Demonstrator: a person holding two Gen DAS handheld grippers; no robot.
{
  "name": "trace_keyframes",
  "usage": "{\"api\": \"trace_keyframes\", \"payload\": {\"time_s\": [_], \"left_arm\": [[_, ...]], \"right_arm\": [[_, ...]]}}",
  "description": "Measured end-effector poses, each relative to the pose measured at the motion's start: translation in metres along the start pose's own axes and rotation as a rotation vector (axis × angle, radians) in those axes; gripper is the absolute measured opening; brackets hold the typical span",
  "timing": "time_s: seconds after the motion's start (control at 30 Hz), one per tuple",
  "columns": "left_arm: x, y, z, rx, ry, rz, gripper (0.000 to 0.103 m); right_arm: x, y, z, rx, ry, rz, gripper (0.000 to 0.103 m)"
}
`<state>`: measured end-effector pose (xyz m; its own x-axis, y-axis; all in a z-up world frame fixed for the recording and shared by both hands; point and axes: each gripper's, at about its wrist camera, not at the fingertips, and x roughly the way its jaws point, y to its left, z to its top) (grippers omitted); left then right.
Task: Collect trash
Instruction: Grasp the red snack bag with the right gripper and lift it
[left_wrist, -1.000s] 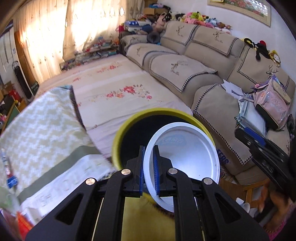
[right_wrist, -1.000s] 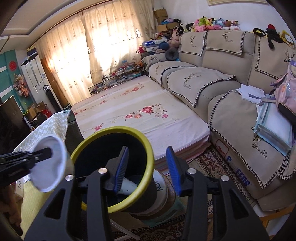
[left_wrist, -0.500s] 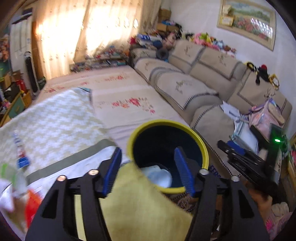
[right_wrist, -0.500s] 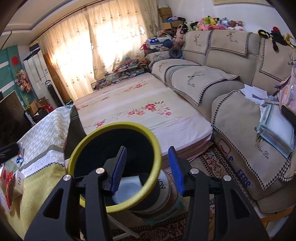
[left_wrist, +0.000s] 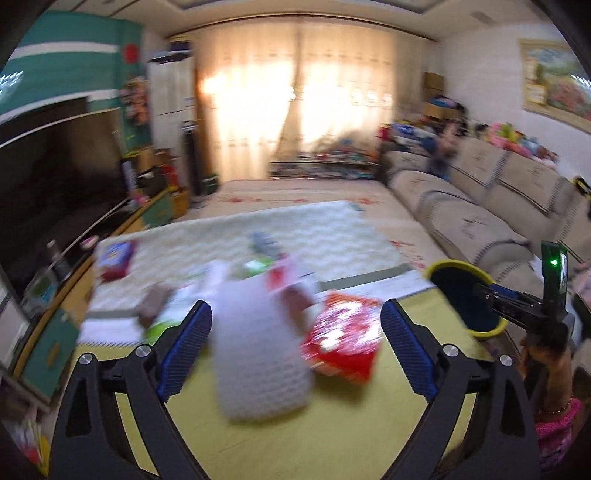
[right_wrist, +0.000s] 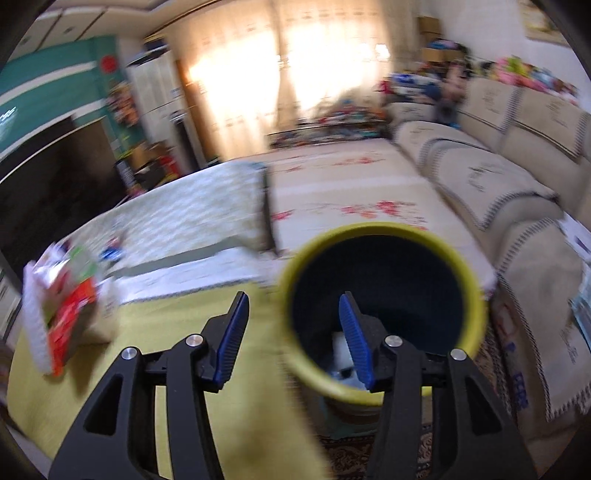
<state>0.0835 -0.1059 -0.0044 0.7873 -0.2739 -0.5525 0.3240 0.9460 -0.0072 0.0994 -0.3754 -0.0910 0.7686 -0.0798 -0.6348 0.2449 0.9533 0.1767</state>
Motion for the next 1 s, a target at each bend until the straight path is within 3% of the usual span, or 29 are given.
{"api": "trace_keyframes", "payload": {"time_s": [0.27,0.5,1.0], "left_arm": [[-0.023,0.068,-0.028,-0.101,-0.005,0.097,0.092],[-0.024,0.078,-0.040,-0.110,-0.013,0.104,0.092],[-0.016,0.079,-0.052,-0.112,0.002,0.108,0.092]], "right_arm": [[-0.006,0.102,-0.013,-0.153,0.051,0.216,0.049],[-0.020,0.160,-0.027,-0.302,0.055,0.258,0.049],[0.007,0.185,-0.042,-0.273,0.206,0.341,0.046]]}}
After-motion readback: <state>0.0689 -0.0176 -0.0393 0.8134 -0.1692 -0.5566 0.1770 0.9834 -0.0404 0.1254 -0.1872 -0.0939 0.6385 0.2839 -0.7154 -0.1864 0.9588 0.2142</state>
